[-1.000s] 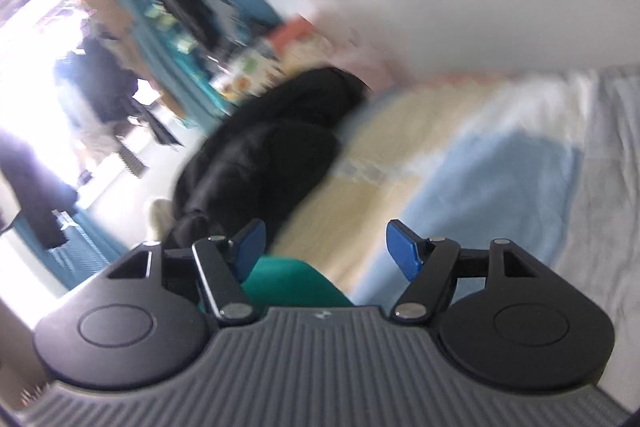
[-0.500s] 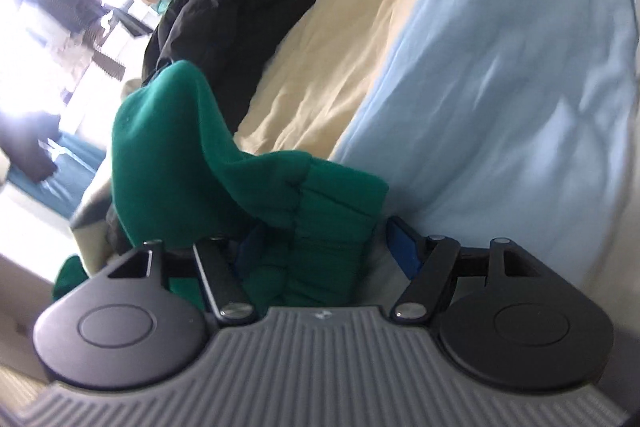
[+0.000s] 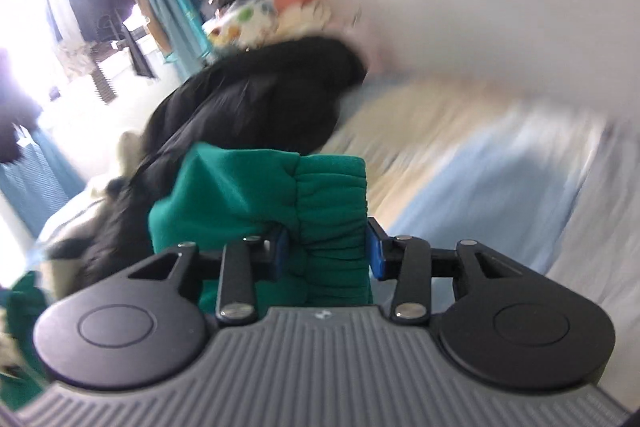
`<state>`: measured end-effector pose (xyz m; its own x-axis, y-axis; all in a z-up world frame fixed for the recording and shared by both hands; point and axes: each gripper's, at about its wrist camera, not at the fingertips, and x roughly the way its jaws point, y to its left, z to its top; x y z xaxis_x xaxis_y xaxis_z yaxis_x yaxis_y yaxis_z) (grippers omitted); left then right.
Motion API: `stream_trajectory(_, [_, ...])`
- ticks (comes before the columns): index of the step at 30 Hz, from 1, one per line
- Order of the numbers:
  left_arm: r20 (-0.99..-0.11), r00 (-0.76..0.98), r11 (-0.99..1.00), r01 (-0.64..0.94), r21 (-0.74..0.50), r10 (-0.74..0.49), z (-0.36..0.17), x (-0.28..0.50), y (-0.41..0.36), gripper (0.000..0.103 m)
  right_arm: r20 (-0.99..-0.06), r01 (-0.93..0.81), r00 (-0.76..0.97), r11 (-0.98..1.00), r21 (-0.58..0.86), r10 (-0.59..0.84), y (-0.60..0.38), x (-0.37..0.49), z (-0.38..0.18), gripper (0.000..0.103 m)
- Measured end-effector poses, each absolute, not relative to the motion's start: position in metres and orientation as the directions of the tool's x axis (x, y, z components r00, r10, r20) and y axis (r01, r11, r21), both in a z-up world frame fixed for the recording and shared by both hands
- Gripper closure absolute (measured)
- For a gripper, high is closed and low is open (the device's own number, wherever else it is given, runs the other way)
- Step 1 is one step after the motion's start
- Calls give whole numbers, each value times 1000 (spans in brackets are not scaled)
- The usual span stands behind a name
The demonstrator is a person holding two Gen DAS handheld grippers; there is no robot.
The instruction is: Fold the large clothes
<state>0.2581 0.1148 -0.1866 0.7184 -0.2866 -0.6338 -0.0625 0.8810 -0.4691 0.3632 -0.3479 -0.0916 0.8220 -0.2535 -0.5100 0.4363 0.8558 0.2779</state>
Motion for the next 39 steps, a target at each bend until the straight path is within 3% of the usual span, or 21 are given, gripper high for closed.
stream_trajectory(3, [-628, 724, 883, -57, -466, -285, -184, 256, 115, 65, -488, 513, 778, 848, 131, -395, -364, 371, -62, 75])
stream_trajectory(7, [-626, 732, 893, -53, -447, -270, -181, 252, 116, 65, -447, 596, 714, 803, -16, -538, -380, 393, -38, 79])
stream_trajectory(13, [-630, 736, 902, -63, -428, -248, -181, 253, 117, 65, -470, 605, 669, 789, -106, -576, -403, 437, -55, 80])
stream_trajectory(18, [-638, 737, 918, -62, -392, -223, -182, 257, 115, 65, -573, 630, 587, 768, -120, -571, -427, 461, -106, 80])
stream_trajectory(23, [-648, 734, 925, -74, -372, -202, -184, 264, 116, 65, -572, 589, 600, 792, -158, -560, -431, 470, -152, 78])
stream_trajectory(31, [-675, 713, 932, -87, -352, -189, -187, 272, 113, 65, -576, 589, 640, 806, -57, -509, -430, 452, -147, 63])
stream_trajectory(36, [-658, 729, 937, -65, -343, -190, -179, 264, 108, 65, -573, 575, 676, 818, 16, -464, -415, 424, -117, 30])
stream_trajectory(39, [-628, 755, 947, -30, -320, -188, -167, 253, 100, 65, -582, 552, 709, 828, 105, -399, -398, 394, -97, 25])
